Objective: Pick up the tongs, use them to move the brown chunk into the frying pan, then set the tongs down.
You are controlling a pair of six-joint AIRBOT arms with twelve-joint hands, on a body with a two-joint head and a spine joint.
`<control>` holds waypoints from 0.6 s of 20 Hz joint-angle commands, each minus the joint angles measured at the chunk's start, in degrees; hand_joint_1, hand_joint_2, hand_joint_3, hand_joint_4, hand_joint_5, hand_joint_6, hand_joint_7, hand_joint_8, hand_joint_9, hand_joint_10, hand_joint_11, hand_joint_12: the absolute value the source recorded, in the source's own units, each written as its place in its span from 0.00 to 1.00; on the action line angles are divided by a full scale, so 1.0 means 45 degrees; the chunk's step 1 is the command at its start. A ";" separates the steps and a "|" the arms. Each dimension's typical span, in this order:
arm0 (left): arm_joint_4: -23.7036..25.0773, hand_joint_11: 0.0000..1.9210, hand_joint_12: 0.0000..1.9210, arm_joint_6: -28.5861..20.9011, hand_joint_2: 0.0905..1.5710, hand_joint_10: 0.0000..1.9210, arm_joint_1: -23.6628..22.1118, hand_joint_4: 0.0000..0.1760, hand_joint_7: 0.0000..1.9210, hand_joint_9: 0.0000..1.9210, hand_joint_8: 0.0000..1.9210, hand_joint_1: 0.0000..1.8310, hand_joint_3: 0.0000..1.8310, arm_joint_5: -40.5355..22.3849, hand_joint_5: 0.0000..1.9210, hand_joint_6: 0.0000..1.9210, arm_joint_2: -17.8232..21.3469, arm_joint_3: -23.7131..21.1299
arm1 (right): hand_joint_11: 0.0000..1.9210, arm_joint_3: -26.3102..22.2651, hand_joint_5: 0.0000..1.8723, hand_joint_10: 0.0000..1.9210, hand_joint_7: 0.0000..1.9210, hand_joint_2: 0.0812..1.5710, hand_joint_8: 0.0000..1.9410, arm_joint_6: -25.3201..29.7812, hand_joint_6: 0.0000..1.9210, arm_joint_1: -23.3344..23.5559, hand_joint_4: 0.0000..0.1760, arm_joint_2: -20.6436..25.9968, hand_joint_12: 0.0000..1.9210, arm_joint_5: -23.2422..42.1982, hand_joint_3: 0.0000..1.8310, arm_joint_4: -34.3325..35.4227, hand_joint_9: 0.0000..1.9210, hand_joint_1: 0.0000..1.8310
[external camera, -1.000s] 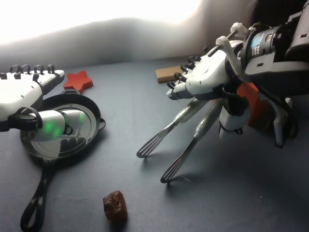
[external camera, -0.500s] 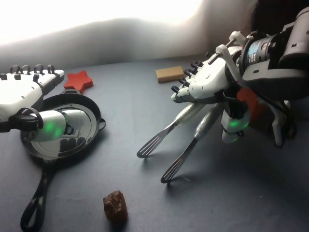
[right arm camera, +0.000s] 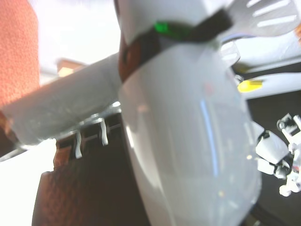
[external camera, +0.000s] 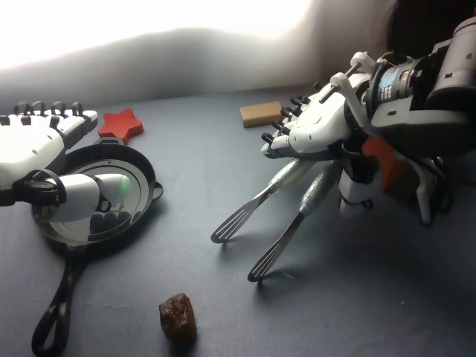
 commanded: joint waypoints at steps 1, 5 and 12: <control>0.0495 0.00 0.07 -0.0053 0.79 0.00 -0.0039 0.00 0.03 0.02 0.00 0.05 0.00 -0.1102 0.02 0.00 0.0064 0.0001 | 0.01 0.0047 0.01 0.00 0.00 0.56 0.00 -0.0087 0.00 -0.0018 0.00 0.0046 0.00 0.0676 0.00 -0.0271 0.00 0.58; 0.0488 0.00 0.09 -0.0110 0.79 0.00 -0.0045 0.00 0.02 0.02 0.00 0.03 0.00 -0.1103 0.01 0.00 0.0064 -0.0075 | 0.01 0.0243 0.01 0.00 0.01 0.59 0.00 -0.0068 0.00 -0.0148 0.00 -0.0075 0.01 0.0733 0.01 -0.0269 0.00 0.57; 0.0485 0.00 0.06 -0.0111 0.80 0.00 -0.0044 0.05 0.02 0.01 0.00 0.00 0.00 -0.1178 0.01 0.00 0.0064 -0.0019 | 0.00 0.0290 0.05 0.01 0.05 0.63 0.00 -0.0086 0.01 -0.0199 0.00 -0.0093 0.19 0.0794 0.01 -0.0269 0.05 0.57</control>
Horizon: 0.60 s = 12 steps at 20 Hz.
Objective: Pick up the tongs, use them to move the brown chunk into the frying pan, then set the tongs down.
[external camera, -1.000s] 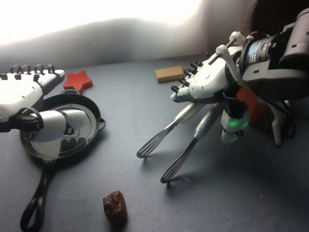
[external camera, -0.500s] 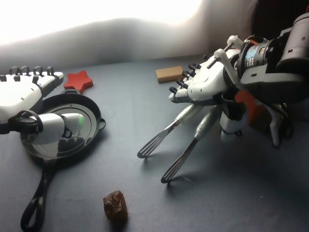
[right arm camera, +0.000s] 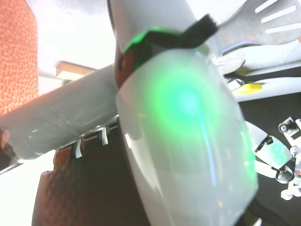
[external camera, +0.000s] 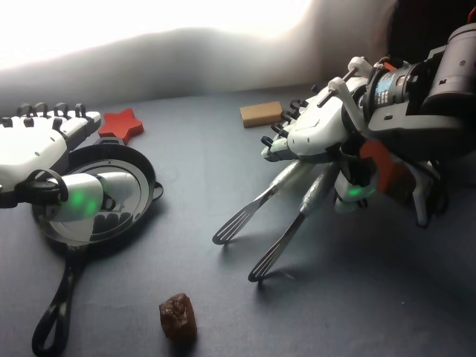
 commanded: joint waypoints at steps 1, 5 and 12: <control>0.0490 0.00 0.07 -0.0063 0.79 0.00 -0.0044 0.05 0.02 0.02 0.00 0.01 0.00 -0.1188 0.01 0.00 0.0064 0.0075 | 0.00 0.0023 0.05 0.01 0.06 0.64 0.00 -0.0086 0.01 -0.0009 0.00 0.0067 0.22 0.0527 0.01 -0.0274 0.06 0.56; 0.0487 0.00 0.09 -0.0063 0.80 0.00 -0.0044 0.05 0.02 0.01 0.00 0.02 0.00 -0.1188 0.00 0.00 0.0064 0.0047 | 0.00 0.0022 0.09 0.01 0.10 0.65 0.01 -0.0084 0.01 0.0007 0.00 0.0066 0.32 0.0526 0.01 -0.0274 0.10 0.57; 0.0486 0.00 0.06 -0.0137 0.80 0.00 -0.0078 0.05 0.02 0.01 0.00 0.01 0.00 -0.1188 0.00 0.00 0.0065 -0.0022 | 0.00 0.0018 0.19 0.02 0.20 0.67 0.01 -0.0084 0.02 0.0035 0.00 0.0061 0.50 0.0494 0.01 -0.0274 0.18 0.56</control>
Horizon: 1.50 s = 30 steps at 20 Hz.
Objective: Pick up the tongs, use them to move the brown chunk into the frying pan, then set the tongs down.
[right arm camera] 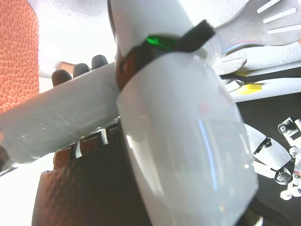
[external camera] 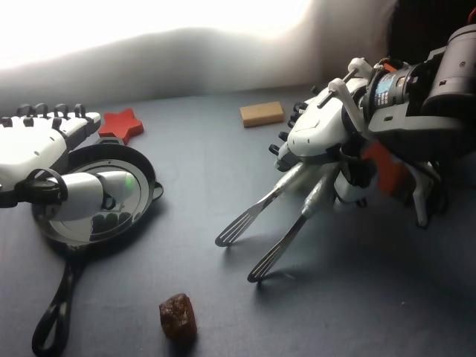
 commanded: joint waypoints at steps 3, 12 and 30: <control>0.0496 0.00 0.10 -0.0025 0.79 0.00 -0.0075 0.04 0.03 0.02 0.00 0.03 0.00 -0.1154 0.01 0.00 0.0065 0.0024 | 0.00 0.0016 0.25 0.02 0.25 0.68 0.01 -0.0081 0.02 0.0085 0.00 0.0061 0.58 0.0514 0.01 -0.0279 0.22 0.60; 0.0505 0.00 0.10 -0.0022 0.79 0.00 0.0029 0.06 0.03 0.02 0.00 0.04 0.00 -0.1154 0.01 0.00 0.0065 0.0064 | 0.05 -0.0275 0.37 0.03 0.38 0.69 0.01 -0.0083 0.02 0.0329 0.00 0.0098 0.71 0.0330 0.00 -0.0281 0.35 0.64; 0.0510 0.00 0.09 -0.0021 0.80 0.00 0.0066 0.04 0.03 0.02 0.00 0.04 0.00 -0.1154 0.01 0.00 0.0064 0.0209 | 0.15 -0.0802 0.46 0.02 0.46 0.69 0.00 0.0700 0.01 0.0932 0.00 0.0629 0.67 -0.0345 0.00 -0.0285 0.43 0.65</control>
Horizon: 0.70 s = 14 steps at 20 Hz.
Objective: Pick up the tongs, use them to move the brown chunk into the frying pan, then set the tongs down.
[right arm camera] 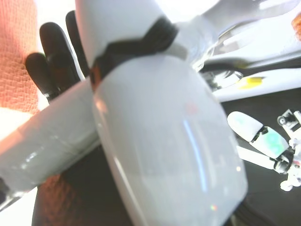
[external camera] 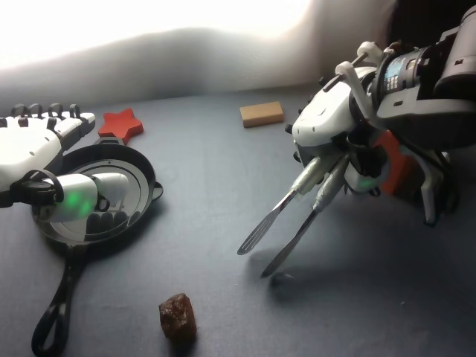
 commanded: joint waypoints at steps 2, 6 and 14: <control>0.0501 0.00 0.10 -0.0006 0.80 0.00 -0.0064 0.01 0.03 0.02 0.00 0.04 0.00 -0.1110 0.01 0.00 0.0064 0.0058 | 0.15 -0.0204 0.46 0.02 0.46 0.69 0.00 0.0557 0.01 0.0305 0.00 0.0282 0.67 0.0448 0.00 -0.0329 0.44 0.64; 0.0497 0.00 0.08 -0.0010 0.80 0.00 -0.0067 0.02 0.03 0.01 0.00 0.03 0.00 -0.1111 0.01 0.00 0.0064 0.0110 | 0.15 -0.1051 0.45 0.01 0.45 0.69 0.00 0.2108 0.00 0.0580 0.00 0.0969 0.67 0.0456 0.00 -0.0349 0.43 0.64; 0.0490 0.00 0.08 -0.0290 0.80 0.00 0.0062 0.04 0.02 0.01 0.00 0.03 0.00 -0.1111 0.01 0.00 0.0064 0.0226 | 0.15 -0.3193 0.45 0.01 0.46 0.69 0.00 0.6661 0.00 0.0774 0.00 0.1943 0.67 -0.0764 0.00 -0.2967 0.43 0.64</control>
